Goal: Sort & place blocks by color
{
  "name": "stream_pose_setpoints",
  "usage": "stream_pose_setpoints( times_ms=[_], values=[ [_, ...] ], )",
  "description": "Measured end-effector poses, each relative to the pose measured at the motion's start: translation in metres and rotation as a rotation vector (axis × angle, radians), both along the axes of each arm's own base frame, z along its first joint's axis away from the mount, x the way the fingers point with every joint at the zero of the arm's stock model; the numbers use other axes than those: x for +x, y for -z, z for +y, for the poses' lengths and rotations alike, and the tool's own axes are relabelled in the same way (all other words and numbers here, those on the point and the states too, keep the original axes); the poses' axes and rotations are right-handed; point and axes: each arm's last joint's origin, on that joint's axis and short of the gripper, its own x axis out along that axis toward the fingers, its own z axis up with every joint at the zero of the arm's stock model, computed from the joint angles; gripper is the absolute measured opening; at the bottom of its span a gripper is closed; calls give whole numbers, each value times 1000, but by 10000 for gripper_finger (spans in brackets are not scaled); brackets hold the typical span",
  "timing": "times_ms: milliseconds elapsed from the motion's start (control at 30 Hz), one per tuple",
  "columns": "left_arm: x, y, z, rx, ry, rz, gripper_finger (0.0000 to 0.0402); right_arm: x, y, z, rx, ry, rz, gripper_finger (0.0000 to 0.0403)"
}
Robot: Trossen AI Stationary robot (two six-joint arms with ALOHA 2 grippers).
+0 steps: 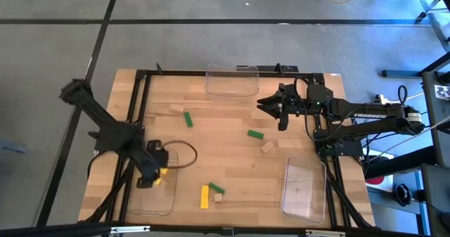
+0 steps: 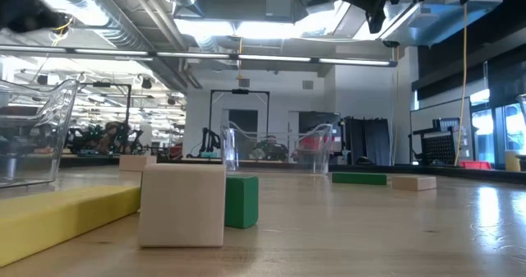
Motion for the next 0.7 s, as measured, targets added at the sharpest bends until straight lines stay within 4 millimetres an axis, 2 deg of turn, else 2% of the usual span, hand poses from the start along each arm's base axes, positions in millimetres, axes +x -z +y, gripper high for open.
stream_pose_setpoints(
  times_ms=[133, 267, 400, 467, 567, 700],
  values=[
    [-9, -38, 21, 14, -99, -157, 232, 0, 0, 0, 0, 0, 0, 116],
    [-15, -72, 48, 93, -253, -385, 232, 0, 0, 0, 0, 0, 0, 116],
    [-18, -94, 74, 225, -380, -618, 231, 0, 0, 0, 0, 0, 0, 117],
    [-19, -98, 87, 278, -434, -706, 231, 0, 0, 0, 0, 0, 0, 116],
    [-18, -92, 102, 301, -504, -808, 231, 0, 0, 0, -1, 0, 0, 116],
    [-17, -70, 115, 216, -567, -973, 231, 0, 0, 0, -1, 0, 1, 116]
  ],
)
